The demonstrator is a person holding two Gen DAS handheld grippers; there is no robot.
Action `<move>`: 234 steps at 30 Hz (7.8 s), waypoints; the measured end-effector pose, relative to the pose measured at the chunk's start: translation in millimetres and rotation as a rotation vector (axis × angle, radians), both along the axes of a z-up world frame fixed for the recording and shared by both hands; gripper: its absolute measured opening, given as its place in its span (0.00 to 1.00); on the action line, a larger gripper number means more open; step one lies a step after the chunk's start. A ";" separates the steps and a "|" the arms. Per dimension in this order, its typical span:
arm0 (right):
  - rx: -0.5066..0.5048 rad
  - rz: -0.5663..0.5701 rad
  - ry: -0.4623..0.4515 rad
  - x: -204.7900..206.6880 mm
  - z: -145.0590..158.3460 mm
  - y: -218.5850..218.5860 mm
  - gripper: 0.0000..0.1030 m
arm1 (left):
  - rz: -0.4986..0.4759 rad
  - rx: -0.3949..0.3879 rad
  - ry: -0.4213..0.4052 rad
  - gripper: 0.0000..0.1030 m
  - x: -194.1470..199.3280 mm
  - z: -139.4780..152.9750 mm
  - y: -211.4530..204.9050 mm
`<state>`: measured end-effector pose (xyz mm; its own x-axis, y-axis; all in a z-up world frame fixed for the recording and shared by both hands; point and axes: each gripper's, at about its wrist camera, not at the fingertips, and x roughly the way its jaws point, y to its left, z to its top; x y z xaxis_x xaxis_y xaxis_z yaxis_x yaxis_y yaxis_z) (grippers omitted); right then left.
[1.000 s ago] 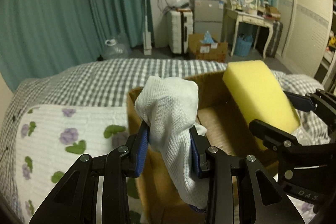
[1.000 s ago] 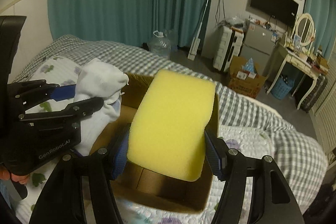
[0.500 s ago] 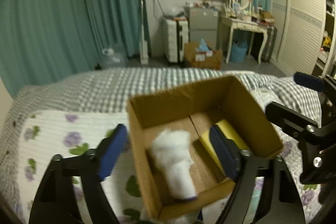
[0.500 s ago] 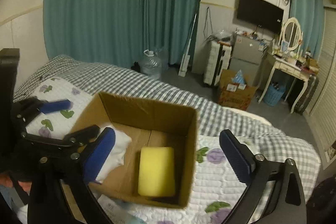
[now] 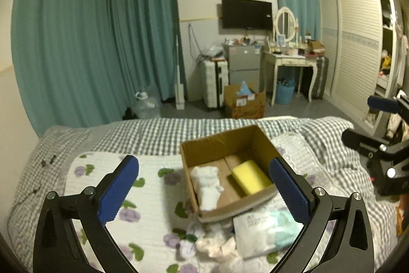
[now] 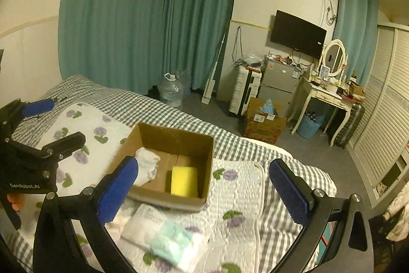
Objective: Organize soft objects
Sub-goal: 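Grasp the white cloth with the left tool while the right tool grasps the teal towel pack, then lift both items over the box and release them inside, then grasp the rolled white towel with the left tool while the right tool grasps the cream cloth, then lower both items into the box and open both tools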
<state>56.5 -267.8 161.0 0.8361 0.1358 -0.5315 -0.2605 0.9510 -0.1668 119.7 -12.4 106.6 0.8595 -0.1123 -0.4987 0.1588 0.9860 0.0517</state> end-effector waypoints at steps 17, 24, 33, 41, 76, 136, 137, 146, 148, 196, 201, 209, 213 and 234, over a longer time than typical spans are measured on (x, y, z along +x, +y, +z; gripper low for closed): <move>-0.012 -0.011 0.248 -18.4 -144.0 9.6 1.00 | 0.122 -0.020 0.226 1.00 -23.3 -145.6 2.0; -0.048 -0.028 0.354 13.0 -224.0 13.6 1.00 | 0.087 0.004 0.327 1.00 -23.7 -207.9 -2.9; -0.013 -0.027 0.482 28.3 -277.2 11.7 0.96 | 0.041 0.004 0.406 0.93 -20.0 -232.5 -14.8; -0.033 -0.029 0.461 19.9 -280.6 12.4 0.51 | 0.002 -0.033 0.459 0.58 -13.8 -242.0 -14.6; -0.019 -0.020 0.094 -63.7 -93.8 6.9 0.16 | -0.039 -0.063 0.239 0.31 -51.6 -93.1 -5.5; -0.011 0.028 0.114 137.9 -121.1 36.4 0.79 | 0.027 -0.010 0.265 0.66 144.9 -108.7 -28.1; -0.009 0.023 0.106 131.4 -110.3 34.5 0.86 | 0.028 -0.008 0.253 0.72 139.0 -102.4 -26.6; -0.004 -0.010 0.013 62.4 -31.2 23.0 0.96 | 0.035 -0.045 0.145 0.95 75.1 -37.0 -2.2; -0.004 -0.021 0.004 48.0 -18.8 21.9 1.00 | 0.036 -0.058 0.116 0.98 57.4 -25.5 4.6; 0.096 -0.008 0.357 39.7 -244.9 69.1 0.16 | -0.115 0.220 0.554 0.52 80.4 -255.8 36.2; 0.082 0.002 0.372 39.2 -250.5 74.0 0.16 | -0.160 0.186 0.546 0.30 75.9 -254.4 35.8; 0.078 0.002 0.342 17.9 -226.7 67.6 0.16 | -0.121 0.098 0.495 0.28 49.6 -221.6 52.4; 0.067 0.003 0.294 4.9 -198.9 64.2 0.16 | -0.094 0.067 0.448 0.28 27.8 -190.8 51.3; 0.026 0.035 0.017 -10.0 -46.9 39.1 0.16 | -0.103 -0.004 0.133 0.27 -1.1 -50.5 9.6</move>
<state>46.6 -228.7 114.1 0.8214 0.1786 -0.5417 -0.2963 0.9451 -0.1377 118.6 -2.8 56.1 0.7694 -0.1985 -0.6071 0.2642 0.9643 0.0196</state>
